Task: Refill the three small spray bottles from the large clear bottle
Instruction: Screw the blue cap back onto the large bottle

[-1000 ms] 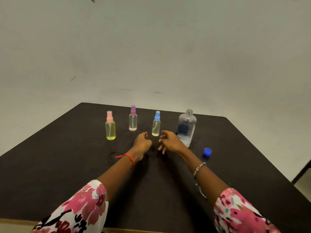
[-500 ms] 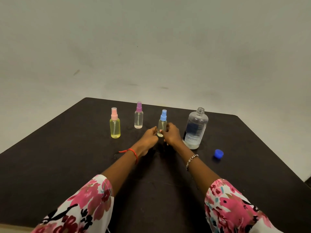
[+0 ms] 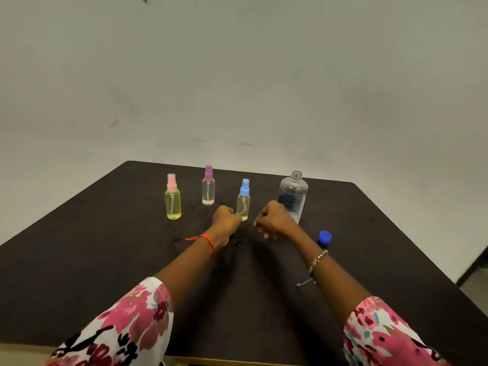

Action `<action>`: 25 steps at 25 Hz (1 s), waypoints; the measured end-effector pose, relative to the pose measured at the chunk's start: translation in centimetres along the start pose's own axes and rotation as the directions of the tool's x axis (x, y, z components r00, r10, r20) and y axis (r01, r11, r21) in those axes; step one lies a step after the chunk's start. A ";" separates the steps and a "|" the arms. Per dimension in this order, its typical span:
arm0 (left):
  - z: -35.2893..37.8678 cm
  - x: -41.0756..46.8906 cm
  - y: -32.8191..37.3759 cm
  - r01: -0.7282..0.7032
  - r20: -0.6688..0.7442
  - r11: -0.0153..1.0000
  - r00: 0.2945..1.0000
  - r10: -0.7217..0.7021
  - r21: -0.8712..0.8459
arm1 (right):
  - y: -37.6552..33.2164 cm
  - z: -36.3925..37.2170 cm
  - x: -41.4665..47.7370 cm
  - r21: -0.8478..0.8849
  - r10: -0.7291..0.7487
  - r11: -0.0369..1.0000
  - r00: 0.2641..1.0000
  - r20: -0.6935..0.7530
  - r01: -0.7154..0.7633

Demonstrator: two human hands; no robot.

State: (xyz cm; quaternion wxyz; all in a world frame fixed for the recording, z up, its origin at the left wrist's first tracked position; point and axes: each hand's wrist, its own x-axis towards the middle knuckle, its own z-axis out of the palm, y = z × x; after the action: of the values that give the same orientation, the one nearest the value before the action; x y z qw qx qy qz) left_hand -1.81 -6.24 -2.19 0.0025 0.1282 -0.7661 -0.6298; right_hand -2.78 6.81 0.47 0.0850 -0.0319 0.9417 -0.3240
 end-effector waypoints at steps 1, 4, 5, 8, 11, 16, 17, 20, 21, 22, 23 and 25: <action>0.4 -0.1 0.1 -0.001 -0.023 1.000 1.000 0.000 -0.018 | 0.5 -1.4 -0.7 -0.054 0.071 0.996 0.997 0.036 -0.069; 2.1 -0.7 0.9 0.017 0.043 1.000 0.999 -0.016 -0.024 | 3.0 -5.4 -2.0 -0.296 0.193 0.927 0.969 -0.153 -0.231; 2.8 -0.9 1.2 0.023 0.070 0.999 0.997 -0.021 -0.024 | 4.1 -6.4 -2.2 -0.359 0.178 0.894 0.949 -0.261 -0.266; 4.5 -1.6 2.1 -0.042 0.114 0.999 0.993 0.044 -0.020 | 7.0 -7.1 -2.1 -0.378 0.229 0.872 0.942 -0.246 -0.311; 5.8 -2.0 2.7 -0.110 0.154 0.994 0.982 0.109 -0.002 | 8.8 -6.6 -1.1 -0.255 0.268 0.922 0.955 -0.123 -0.292; 6.8 -1.6 4.4 -0.214 0.166 0.977 0.964 0.207 0.026 | 7.0 -9.7 -0.3 0.366 0.080 0.918 0.831 -0.551 0.155; 7.0 -1.6 4.8 -0.230 0.164 0.973 0.961 0.224 0.024 | 5.7 -10.6 -0.6 0.482 0.049 0.823 0.808 -0.588 0.300; 7.6 -1.6 6.0 -0.288 0.172 0.957 0.944 0.283 0.007 | 2.3 -11.6 -0.6 0.486 -0.084 0.710 0.747 -0.660 0.509; 7.8 -1.6 6.3 -0.309 0.176 0.951 0.936 0.306 -0.008 | 1.7 -11.5 -0.5 0.420 -0.142 0.747 0.741 -0.657 0.515; 8.0 -1.6 6.5 -0.332 0.182 0.943 0.925 0.332 -0.030 | 1.3 -11.2 -0.4 0.355 -0.189 0.786 0.743 -0.642 0.506; 8.2 -1.5 6.7 -0.351 0.192 0.935 0.915 0.354 -0.053 | 1.3 -10.9 -0.2 0.306 -0.221 0.817 0.755 -0.618 0.489; 8.4 -1.5 6.9 -0.360 0.217 0.929 0.903 0.370 -0.087 | 1.5 -10.5 0.1 0.252 -0.248 0.853 0.779 -0.576 0.457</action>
State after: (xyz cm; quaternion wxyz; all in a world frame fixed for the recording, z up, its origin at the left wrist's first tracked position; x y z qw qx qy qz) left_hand -3.05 3.34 2.94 0.0347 -0.0912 -0.7573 -0.6458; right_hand -4.80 14.31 7.66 -0.2332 -0.1048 0.8241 -0.5055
